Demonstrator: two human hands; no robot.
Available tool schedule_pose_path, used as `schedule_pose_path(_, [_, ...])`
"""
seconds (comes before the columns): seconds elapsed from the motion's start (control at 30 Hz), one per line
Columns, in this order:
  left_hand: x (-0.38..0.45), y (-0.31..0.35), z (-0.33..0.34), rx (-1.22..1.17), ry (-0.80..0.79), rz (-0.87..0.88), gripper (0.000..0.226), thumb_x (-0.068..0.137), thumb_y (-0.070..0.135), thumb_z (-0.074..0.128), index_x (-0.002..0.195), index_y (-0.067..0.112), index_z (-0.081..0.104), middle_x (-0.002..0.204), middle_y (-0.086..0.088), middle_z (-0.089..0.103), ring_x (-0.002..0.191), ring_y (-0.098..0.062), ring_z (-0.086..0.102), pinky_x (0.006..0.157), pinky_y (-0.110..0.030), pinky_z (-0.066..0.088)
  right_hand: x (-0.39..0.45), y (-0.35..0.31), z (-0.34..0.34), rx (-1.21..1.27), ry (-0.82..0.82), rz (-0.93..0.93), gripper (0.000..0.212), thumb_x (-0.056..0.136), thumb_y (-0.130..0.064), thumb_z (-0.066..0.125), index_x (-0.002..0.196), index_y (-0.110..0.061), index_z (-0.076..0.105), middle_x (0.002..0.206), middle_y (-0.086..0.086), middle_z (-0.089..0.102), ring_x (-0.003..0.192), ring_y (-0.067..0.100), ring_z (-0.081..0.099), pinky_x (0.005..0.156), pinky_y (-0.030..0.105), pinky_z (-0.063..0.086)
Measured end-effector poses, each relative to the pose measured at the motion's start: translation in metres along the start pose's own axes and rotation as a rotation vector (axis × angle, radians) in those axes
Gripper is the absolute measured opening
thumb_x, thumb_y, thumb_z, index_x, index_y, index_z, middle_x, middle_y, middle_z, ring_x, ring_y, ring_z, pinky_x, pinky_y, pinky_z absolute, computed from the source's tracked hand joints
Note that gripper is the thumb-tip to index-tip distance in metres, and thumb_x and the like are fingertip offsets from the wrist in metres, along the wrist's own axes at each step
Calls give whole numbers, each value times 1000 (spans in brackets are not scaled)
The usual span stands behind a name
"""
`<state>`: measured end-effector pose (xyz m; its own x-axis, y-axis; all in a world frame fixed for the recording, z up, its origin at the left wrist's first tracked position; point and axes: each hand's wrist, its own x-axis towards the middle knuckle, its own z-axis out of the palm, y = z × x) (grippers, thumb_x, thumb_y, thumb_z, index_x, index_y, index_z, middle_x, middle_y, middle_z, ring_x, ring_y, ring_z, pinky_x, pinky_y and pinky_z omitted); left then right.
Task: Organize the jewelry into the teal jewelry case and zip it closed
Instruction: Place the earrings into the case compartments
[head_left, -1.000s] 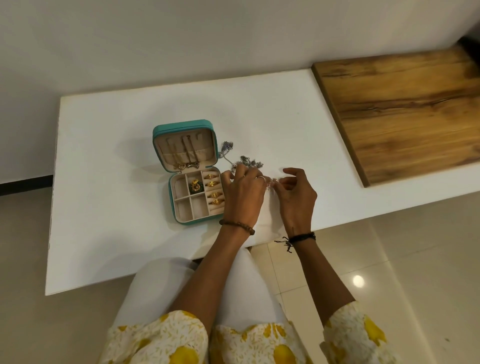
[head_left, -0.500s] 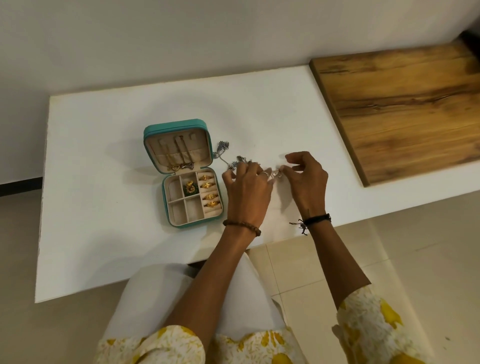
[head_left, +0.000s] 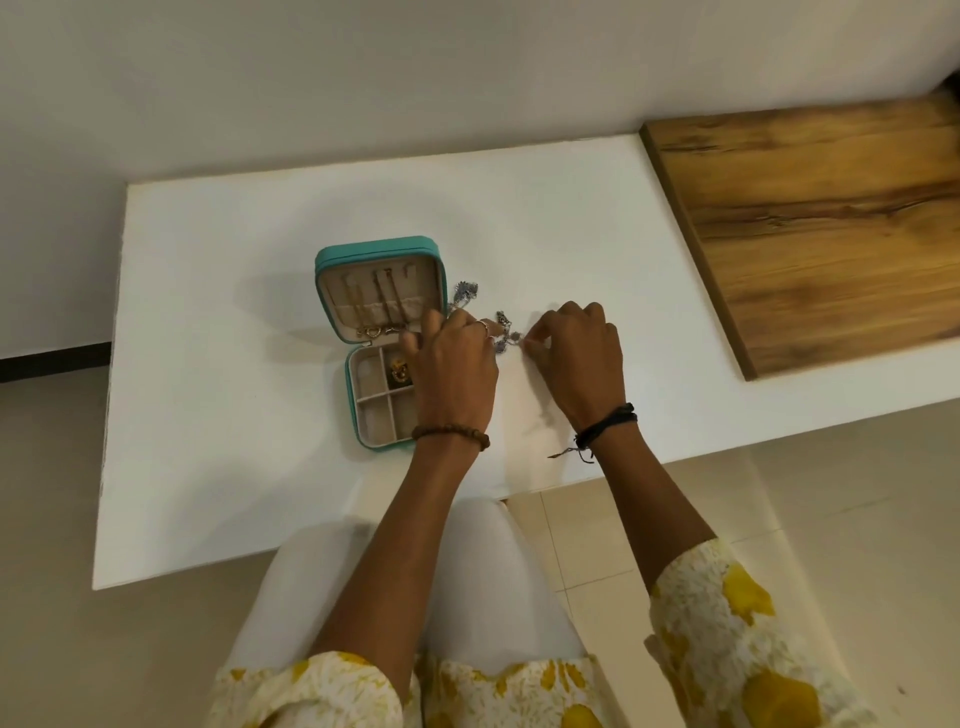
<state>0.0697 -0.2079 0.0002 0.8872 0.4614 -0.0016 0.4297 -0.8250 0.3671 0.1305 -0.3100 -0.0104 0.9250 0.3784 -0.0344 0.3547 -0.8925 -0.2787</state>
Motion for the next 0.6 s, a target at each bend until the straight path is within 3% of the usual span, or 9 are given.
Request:
schedule_pose_path(0.17, [-14,4,-10,-27,5,-73,25,95,18,44,104,10,65,109,-8,64,114,-25,47,85,-36,43,-13,-4,0,14,-11,15,19,88,-25,52,89,-9,63,97,9,60,98,29,46,76,34,29])
schedule_pose_path(0.33, [-19,2,-13,-7,-53,-85,28,96,18,40,109,14,64,113,-6,62,115,-22,46,82,-32,45,-20,-7,0,35,47,-9,17,89,-21,53,99,-14,65,101,7,61,100,29,47,75,33,28])
schedule_pose_path(0.47, [-14,0,-15,-244,-44,-137,24,94,21,48,110,16,64,110,-6,66,103,-22,60,79,-33,50,-17,-17,6,69,54,-88,18,89,-27,56,100,-14,64,97,5,64,99,28,49,74,34,28])
schedule_pose_path(0.6, [-10,-3,-16,-470,-56,-198,20,90,19,53,105,16,67,106,-4,69,96,-20,63,75,-24,45,-14,-21,11,50,30,-64,18,91,-26,50,98,-15,63,96,3,66,99,27,49,73,33,23])
